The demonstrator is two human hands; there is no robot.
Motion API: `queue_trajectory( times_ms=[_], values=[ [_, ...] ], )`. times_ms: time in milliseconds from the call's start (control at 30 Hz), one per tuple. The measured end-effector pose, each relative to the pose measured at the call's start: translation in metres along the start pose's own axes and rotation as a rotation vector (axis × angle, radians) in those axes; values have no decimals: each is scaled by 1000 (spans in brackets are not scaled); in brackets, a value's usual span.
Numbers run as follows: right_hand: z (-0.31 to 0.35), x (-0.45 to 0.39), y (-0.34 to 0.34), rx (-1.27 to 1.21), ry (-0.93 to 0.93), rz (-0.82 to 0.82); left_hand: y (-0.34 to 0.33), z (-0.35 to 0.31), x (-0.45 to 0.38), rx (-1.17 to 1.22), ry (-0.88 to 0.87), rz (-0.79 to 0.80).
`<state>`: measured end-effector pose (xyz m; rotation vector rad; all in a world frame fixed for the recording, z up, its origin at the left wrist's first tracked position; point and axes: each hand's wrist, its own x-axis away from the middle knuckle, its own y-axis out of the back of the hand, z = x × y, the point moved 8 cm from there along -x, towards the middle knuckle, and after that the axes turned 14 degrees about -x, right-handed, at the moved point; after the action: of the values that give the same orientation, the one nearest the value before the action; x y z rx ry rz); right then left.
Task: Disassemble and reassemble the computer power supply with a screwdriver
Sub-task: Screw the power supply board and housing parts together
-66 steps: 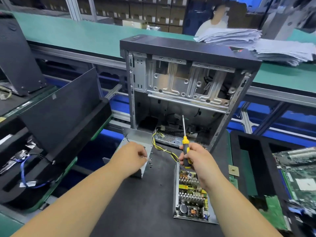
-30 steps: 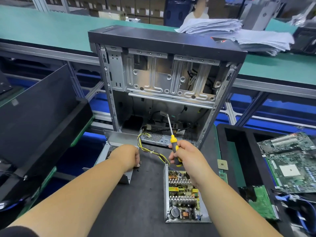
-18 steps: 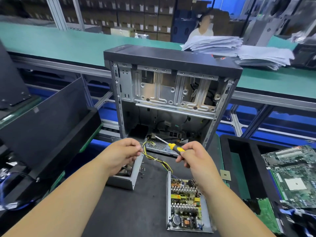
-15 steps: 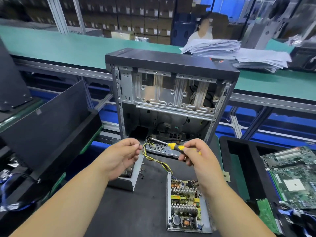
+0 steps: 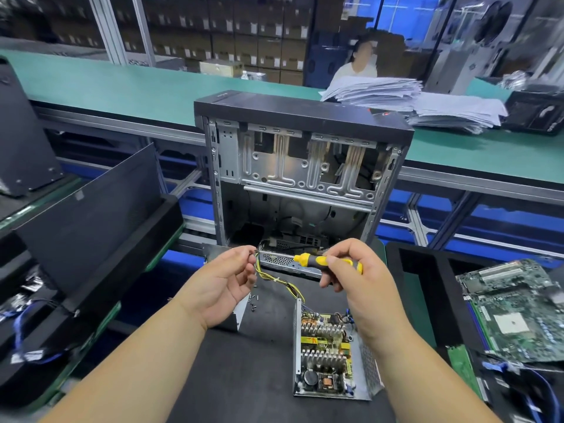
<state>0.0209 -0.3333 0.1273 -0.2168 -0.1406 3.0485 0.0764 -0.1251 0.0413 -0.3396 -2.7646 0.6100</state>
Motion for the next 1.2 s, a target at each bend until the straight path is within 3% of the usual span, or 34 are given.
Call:
queue_trajectory(
  times_ms=[500, 767, 933, 1067, 1200],
  values=[
    [9, 19, 29, 63, 12, -7, -38, 4, 10, -67, -1, -5],
    [10, 23, 58, 101, -38, -74, -60, -2, 13, -446, -121, -30],
    [4, 23, 70, 129, -116, -24, -72, -8, 16, -604, -188, -77],
    [-4, 24, 69, 224, -180, 130, -87, -5, 14, -588, -184, -53],
    [-20, 28, 74, 268, -247, 131, -91, 2, 8, -640, -186, -139]
  ],
)
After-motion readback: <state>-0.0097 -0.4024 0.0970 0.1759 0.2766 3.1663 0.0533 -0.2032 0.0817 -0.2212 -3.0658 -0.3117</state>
